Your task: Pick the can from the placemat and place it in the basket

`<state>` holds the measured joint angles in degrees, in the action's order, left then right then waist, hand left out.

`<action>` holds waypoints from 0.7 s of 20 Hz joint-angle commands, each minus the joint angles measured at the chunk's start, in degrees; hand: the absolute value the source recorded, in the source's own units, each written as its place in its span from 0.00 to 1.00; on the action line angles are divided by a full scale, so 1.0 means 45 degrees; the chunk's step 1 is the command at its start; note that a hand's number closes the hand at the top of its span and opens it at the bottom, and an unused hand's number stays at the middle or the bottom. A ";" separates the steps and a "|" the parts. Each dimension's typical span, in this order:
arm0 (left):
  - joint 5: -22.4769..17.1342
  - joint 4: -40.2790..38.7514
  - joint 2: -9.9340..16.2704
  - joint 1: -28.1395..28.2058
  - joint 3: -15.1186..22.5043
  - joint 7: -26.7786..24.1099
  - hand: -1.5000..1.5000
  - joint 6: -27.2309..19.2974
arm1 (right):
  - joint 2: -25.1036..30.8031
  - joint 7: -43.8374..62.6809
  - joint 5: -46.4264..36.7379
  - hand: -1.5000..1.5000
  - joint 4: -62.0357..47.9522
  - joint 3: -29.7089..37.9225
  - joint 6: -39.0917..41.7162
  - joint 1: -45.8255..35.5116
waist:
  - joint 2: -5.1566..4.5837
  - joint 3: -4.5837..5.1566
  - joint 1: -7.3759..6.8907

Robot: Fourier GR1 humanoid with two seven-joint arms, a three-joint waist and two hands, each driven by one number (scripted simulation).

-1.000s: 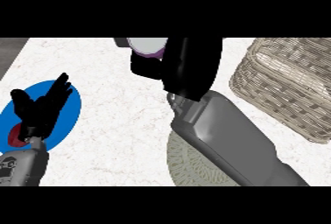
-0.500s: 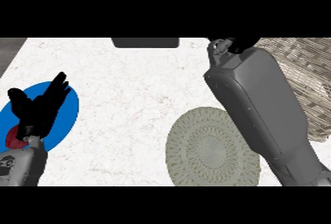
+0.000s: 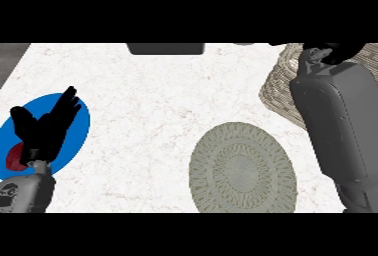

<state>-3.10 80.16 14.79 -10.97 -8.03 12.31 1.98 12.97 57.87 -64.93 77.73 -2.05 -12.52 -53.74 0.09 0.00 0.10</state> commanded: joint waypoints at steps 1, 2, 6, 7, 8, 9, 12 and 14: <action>0.0098 0.0402 -0.0289 0.0075 0.0071 0.0185 0.50 -0.0265 | 0.0598 -0.0670 0.0320 1.00 0.0233 0.0562 0.0182 0.0935 | -0.0008 -0.0001 -0.0032; 0.0041 0.0048 0.0106 0.0125 -0.0158 -0.0136 0.50 0.0119 | 0.0805 -0.1263 0.0770 1.00 -0.0427 0.1043 -0.0207 0.0863 | -0.0029 0.0000 -0.0064; 0.0154 0.0036 -0.0111 -0.0314 0.0054 0.0533 0.50 0.0010 | 0.0593 -0.2036 0.0954 1.00 -0.0408 0.1324 -0.1278 0.1676 | -0.0030 0.0000 -0.0055; -0.0021 0.0261 0.0159 -0.0023 -0.0126 0.0145 0.50 0.0372 | 0.0852 -0.2688 0.1491 1.00 -0.1725 0.1956 -0.1683 0.1079 | -0.0052 -0.0001 -0.0140; -0.0140 -0.0115 0.0117 -0.0373 -0.0265 0.0018 0.50 0.0332 | 0.0745 -0.3337 0.1674 1.00 -0.0649 0.1813 -0.2455 0.2892 | -0.0048 -0.0005 -0.0018; -0.0124 -0.0784 0.0292 -0.0885 -0.0542 -0.0034 0.50 0.0332 | 0.0638 -0.2935 0.1357 1.00 -0.1010 0.1716 -0.2086 0.2220 | -0.0042 0.0001 -0.0036; -0.0015 -0.0394 -0.0083 -0.0221 -0.0267 -0.0266 0.50 0.0183 | 0.1108 -0.1760 0.0036 1.00 -0.1448 0.2596 -0.3756 0.2376 | -0.0048 0.0002 -0.0035; 0.0067 -0.0345 0.0131 -0.0459 -0.0215 0.0003 0.50 0.0331 | 0.0696 -0.2055 0.0963 0.00 -0.1324 0.2967 -0.4038 0.2898 | -0.0029 -0.0004 -0.0024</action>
<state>-3.30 78.47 15.32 -12.95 -9.30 12.28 3.38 16.23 47.47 -61.13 71.85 7.95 -25.90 -43.42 -0.09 -0.01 -0.12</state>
